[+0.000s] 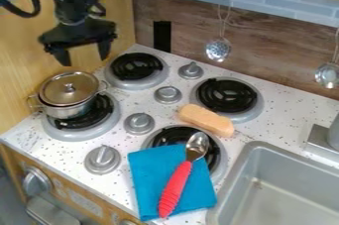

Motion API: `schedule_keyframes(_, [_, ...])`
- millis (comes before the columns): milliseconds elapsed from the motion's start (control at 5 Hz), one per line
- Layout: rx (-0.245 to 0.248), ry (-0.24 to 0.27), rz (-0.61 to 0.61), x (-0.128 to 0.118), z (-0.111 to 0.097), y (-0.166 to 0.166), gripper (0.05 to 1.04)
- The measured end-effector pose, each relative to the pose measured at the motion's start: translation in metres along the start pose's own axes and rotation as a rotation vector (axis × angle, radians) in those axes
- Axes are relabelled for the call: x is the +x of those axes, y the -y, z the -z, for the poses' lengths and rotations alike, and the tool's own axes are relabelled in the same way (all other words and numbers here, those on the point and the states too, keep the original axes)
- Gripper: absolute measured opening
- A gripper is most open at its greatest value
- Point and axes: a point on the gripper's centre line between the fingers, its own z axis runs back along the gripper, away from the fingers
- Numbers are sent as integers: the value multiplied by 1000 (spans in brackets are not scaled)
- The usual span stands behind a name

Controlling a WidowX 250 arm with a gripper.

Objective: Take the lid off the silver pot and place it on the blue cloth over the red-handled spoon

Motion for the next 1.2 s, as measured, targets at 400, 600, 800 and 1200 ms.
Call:
schedule_keyframes(400, [78, 78, -86, -3, 19, -10, 1001])
schedule_keyframes(600, [89, 62, -117, -8, 27, -12, 1001])
schedule_keyframes(800, [76, 69, -160, -6, 29, -9, 1001])
schedule_keyframes(1200, [135, 53, -226, -1, 52, -27, 1001])
